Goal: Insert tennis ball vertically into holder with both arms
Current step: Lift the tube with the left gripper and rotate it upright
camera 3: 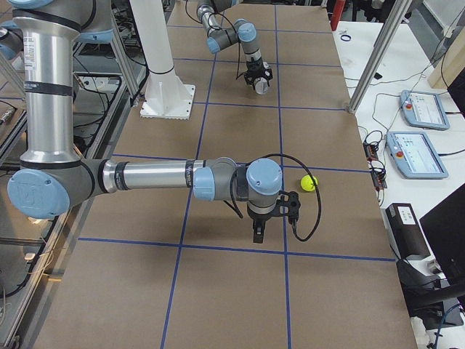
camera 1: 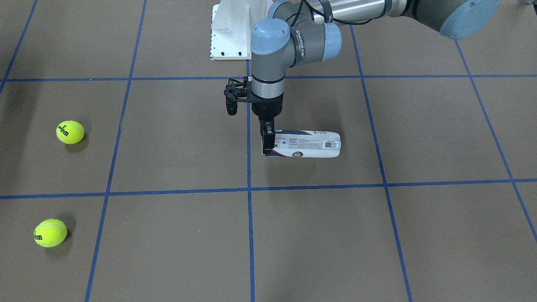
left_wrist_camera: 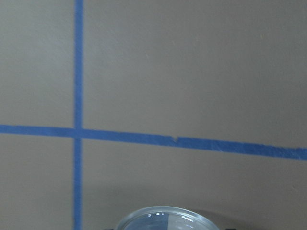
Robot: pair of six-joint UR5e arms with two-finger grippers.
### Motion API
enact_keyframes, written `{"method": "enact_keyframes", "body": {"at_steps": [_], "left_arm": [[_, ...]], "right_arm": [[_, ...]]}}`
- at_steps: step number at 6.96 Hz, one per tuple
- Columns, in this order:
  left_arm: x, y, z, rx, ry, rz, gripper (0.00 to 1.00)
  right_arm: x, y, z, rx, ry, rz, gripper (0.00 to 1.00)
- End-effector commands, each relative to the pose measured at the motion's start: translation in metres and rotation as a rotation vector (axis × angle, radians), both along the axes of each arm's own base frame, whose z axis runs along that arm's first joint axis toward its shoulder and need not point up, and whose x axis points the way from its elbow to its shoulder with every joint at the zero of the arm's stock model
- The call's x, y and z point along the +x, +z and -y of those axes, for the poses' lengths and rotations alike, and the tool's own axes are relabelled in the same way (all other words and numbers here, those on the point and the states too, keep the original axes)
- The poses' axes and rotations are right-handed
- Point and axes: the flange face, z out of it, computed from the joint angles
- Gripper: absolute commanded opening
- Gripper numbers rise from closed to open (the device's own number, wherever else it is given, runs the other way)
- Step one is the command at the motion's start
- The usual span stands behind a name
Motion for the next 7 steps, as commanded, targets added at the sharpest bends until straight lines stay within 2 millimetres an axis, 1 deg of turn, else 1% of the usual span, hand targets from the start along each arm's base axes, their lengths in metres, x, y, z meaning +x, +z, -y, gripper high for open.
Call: {"method": "enact_keyframes", "body": {"at_steps": [1, 2, 3, 5, 6, 7], "left_arm": [[-0.035, -0.045, -0.010, -0.070, -0.184, -0.179, 0.00], [-0.043, -0.062, -0.014, -0.119, -0.239, -0.329, 0.00], [-0.051, -0.078, -0.015, -0.108, -0.252, -0.502, 0.00], [-0.077, -0.098, -0.009, -0.129, -0.324, -0.761, 0.00], [-0.089, -0.107, -0.006, -0.094, -0.398, -0.876, 0.00], [-0.098, -0.113, -0.007, -0.121, -0.435, -0.975, 0.00]], "right_arm": [[0.000, -0.001, 0.000, 0.002, 0.000, 0.004, 1.00], [0.000, -0.003, 0.001, 0.005, 0.000, 0.006, 1.00], [0.000, -0.004, 0.001, 0.007, 0.000, 0.006, 1.00], [-0.001, -0.010, 0.004, 0.019, -0.001, 0.009, 1.00], [-0.001, -0.011, 0.005, 0.022, -0.001, 0.010, 1.00], [-0.001, -0.012, 0.006, 0.022, -0.001, 0.010, 1.00]]}}
